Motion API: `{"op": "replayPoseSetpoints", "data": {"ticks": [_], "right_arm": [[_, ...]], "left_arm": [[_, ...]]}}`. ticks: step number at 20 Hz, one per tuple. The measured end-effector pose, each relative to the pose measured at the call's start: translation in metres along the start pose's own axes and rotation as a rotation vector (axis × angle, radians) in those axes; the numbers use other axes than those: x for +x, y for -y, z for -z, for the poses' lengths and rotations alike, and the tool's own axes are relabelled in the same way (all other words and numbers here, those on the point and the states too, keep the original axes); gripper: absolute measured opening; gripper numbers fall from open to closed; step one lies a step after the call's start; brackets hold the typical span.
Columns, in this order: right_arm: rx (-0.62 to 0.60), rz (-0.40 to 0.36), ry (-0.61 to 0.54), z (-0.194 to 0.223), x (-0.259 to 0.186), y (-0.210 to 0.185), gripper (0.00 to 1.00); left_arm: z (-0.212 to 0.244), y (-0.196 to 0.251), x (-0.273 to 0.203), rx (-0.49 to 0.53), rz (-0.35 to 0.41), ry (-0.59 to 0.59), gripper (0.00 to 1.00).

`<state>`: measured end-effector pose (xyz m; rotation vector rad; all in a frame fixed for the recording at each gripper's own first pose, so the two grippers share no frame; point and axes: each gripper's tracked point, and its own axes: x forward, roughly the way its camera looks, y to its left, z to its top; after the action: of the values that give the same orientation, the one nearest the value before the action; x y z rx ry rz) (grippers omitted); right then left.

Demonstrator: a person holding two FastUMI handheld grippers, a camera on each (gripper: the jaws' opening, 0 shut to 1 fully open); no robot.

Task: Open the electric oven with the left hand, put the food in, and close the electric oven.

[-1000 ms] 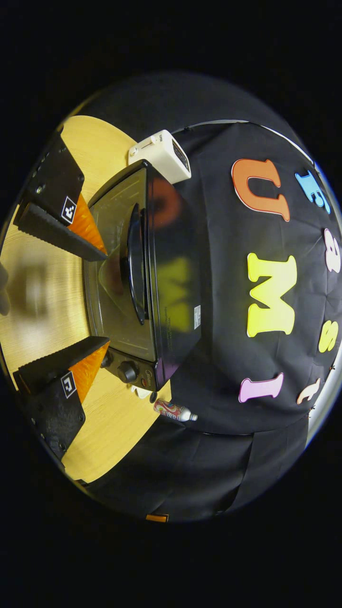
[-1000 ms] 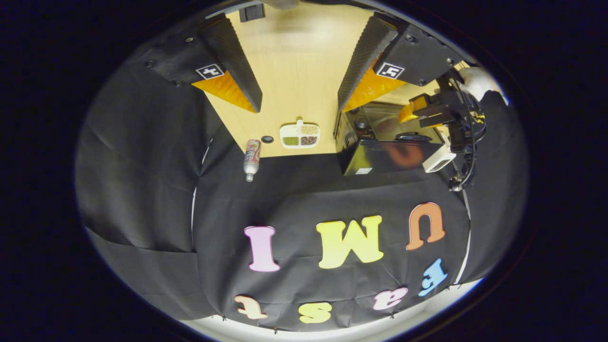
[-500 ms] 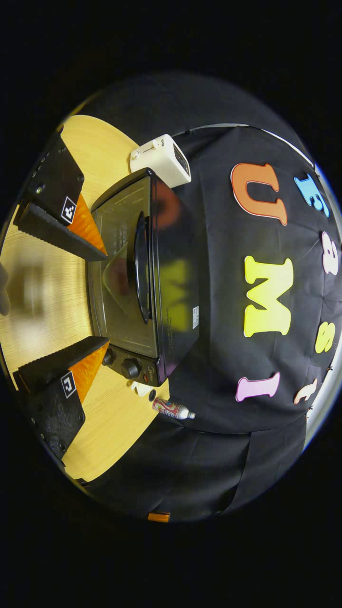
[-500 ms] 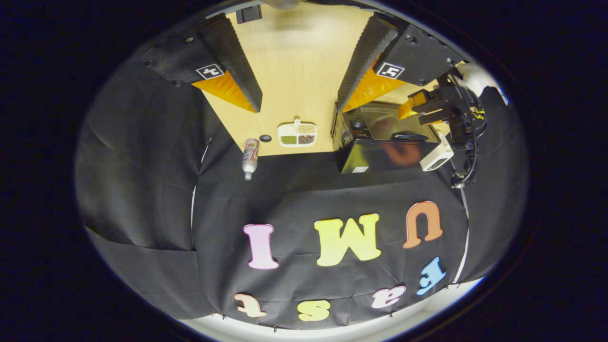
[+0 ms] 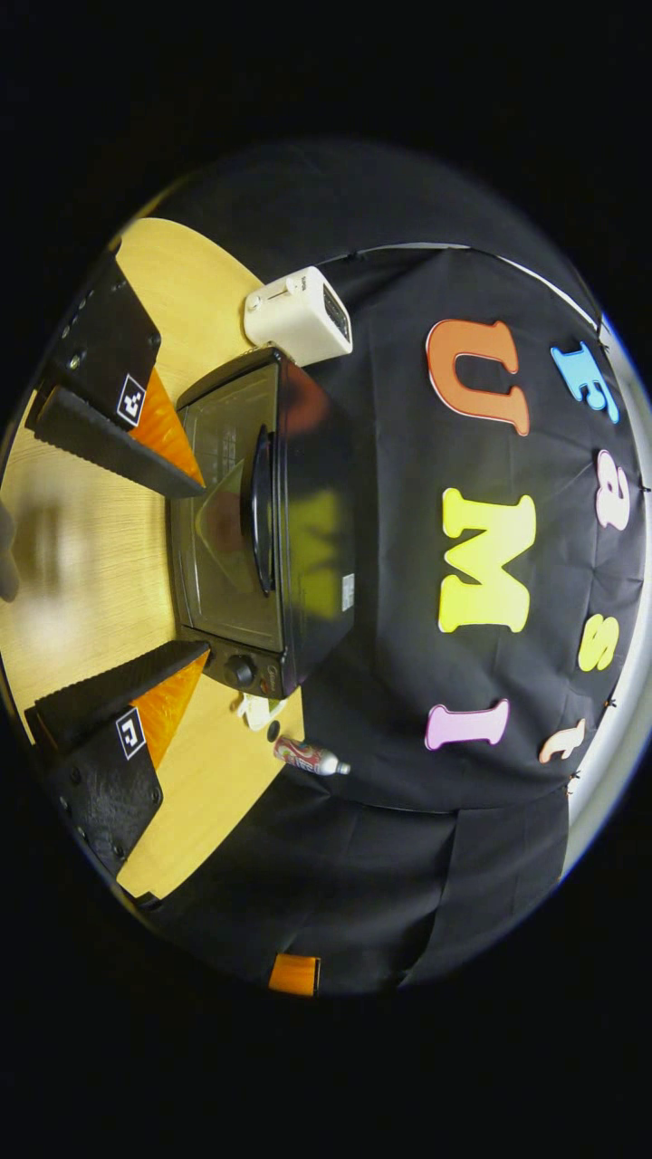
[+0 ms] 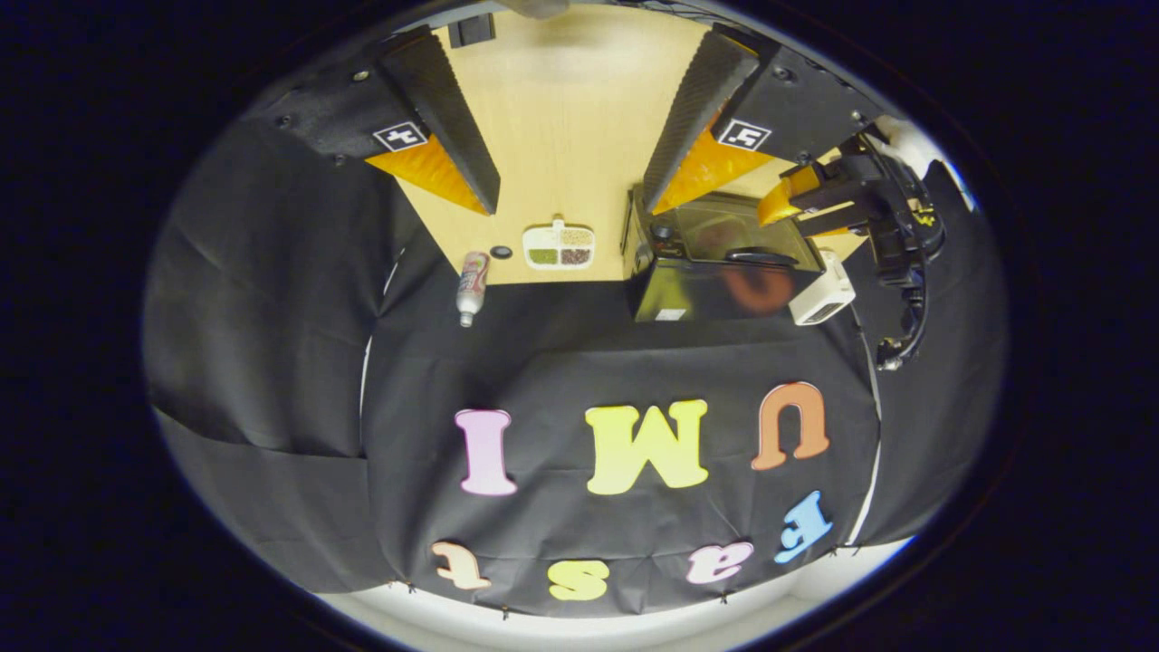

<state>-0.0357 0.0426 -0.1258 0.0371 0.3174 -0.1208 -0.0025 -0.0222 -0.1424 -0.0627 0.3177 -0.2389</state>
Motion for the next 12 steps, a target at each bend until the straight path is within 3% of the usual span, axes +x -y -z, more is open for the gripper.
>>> {"op": "replayPoseSetpoints", "data": {"ticks": [2, 6, 9, 10, 12], "right_arm": [[-0.008, -0.010, 0.052, -0.016, -0.016, 0.003, 1.00], [0.023, -0.041, 0.149, -0.049, -0.058, 0.019, 0.96], [0.028, -0.064, 0.216, -0.068, -0.092, 0.042, 0.96], [0.022, -0.075, 0.246, -0.075, -0.103, 0.050, 1.00], [0.009, -0.096, 0.296, -0.084, -0.124, 0.062, 0.96]], "left_arm": [[-0.027, 0.004, -0.028, 0.005, -0.008, 0.061, 0.96], [-0.087, 0.015, -0.099, 0.029, -0.051, 0.206, 0.96], [-0.115, 0.037, -0.153, 0.039, -0.095, 0.293, 0.96], [-0.119, 0.042, -0.170, 0.037, -0.114, 0.308, 0.95], [-0.125, 0.049, -0.204, 0.056, -0.150, 0.341, 0.95]]}}
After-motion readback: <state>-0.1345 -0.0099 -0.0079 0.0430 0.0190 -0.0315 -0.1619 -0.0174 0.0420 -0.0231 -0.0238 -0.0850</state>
